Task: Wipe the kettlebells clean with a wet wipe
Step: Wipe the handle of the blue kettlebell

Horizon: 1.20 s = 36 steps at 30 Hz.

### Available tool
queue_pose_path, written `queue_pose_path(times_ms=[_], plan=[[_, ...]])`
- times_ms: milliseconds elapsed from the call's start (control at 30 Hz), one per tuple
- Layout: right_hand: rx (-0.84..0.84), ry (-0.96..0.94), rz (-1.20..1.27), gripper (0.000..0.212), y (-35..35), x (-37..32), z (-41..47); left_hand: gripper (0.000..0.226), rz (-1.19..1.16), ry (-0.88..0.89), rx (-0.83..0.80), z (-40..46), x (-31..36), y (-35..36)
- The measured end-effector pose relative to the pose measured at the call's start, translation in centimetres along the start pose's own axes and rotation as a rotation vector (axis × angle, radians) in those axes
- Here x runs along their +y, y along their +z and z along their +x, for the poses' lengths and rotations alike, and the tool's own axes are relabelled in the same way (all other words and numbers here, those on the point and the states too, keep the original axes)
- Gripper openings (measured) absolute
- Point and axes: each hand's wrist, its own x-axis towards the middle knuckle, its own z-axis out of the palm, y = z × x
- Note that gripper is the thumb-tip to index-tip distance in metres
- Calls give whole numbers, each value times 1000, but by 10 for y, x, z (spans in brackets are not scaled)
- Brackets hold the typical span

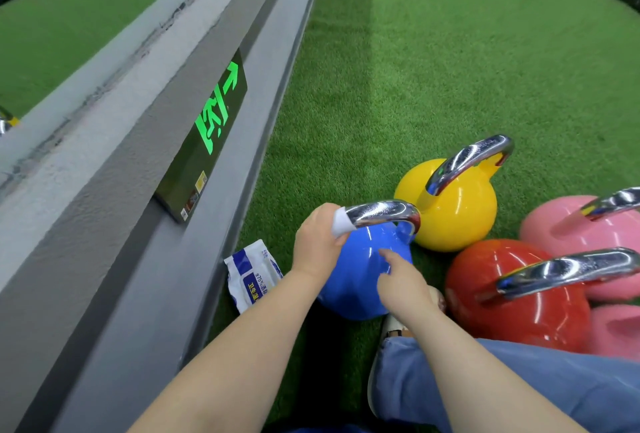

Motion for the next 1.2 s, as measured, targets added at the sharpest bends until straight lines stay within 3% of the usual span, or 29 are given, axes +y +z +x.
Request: queue_pose_path(times_ms=[33,100,167,400,500,667,733,800,933,1000,1067,1200], plan=[[-49,-43,-87,60,3,4,-1,13,-125,-123,18,-3,-3,3],[-108,-105,-204,66,6,8,-3,23,-378,-345,47,-8,-10,10],[-139,-116,-317,68,6,5,-4,26,-496,-444,60,-11,-18,16],[-222,-91,-669,68,-3,-12,0,27,-487,-507,135,-16,-37,37],[-248,-75,-701,69,-1,-12,0,44,-336,-558,189,-21,-40,47],[-240,-90,-721,67,-4,-13,-3,21,-547,-538,257,-17,-29,47],[-250,-102,-707,68,-5,-11,-1,25,-587,-457,121,-10,-34,35],[-260,-113,-690,68,-5,-10,2,32,-526,-321,-133,0,-33,14],[-250,-114,-667,66,-6,-10,4,33,-218,-90,-660,37,-7,-26],[-250,-119,-661,65,-7,-10,4,34,-17,-31,-840,52,13,-32],[-258,-123,-653,66,-8,-9,5,48,65,-42,-871,59,27,-31],[-269,-107,-619,69,-9,-7,6,62,-230,-321,-536,44,22,-21]])
